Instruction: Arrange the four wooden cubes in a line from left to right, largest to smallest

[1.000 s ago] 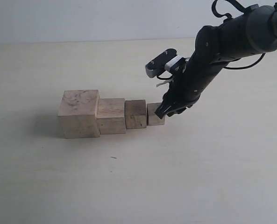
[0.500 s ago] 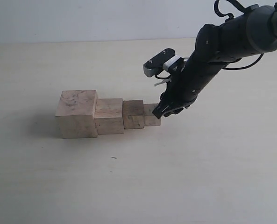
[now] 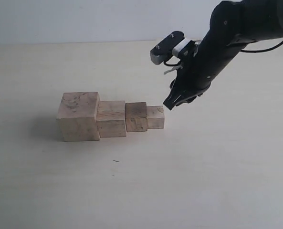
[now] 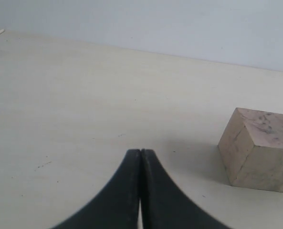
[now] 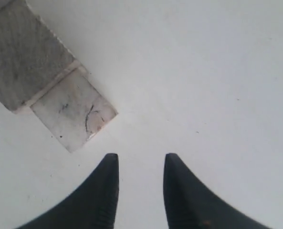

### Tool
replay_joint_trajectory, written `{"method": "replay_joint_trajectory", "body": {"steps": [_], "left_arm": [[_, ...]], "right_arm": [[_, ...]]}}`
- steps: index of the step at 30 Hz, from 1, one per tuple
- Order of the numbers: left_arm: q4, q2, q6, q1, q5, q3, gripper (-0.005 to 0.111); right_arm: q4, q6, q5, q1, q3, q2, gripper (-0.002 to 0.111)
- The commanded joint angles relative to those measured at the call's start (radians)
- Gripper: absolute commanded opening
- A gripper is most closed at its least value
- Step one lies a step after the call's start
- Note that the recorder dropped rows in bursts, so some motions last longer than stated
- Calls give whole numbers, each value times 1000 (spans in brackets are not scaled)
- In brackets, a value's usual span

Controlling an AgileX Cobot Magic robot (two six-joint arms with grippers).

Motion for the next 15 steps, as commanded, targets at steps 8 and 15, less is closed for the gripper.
{"method": "replay_joint_trajectory", "body": {"steps": [8, 15], "left_arm": [[-5, -4, 3, -1, -6, 4, 0], [-5, -4, 3, -1, -6, 4, 0]], "right_arm": [[125, 227, 33, -4, 2, -260, 0], [466, 242, 71, -4, 2, -390, 0]]}}
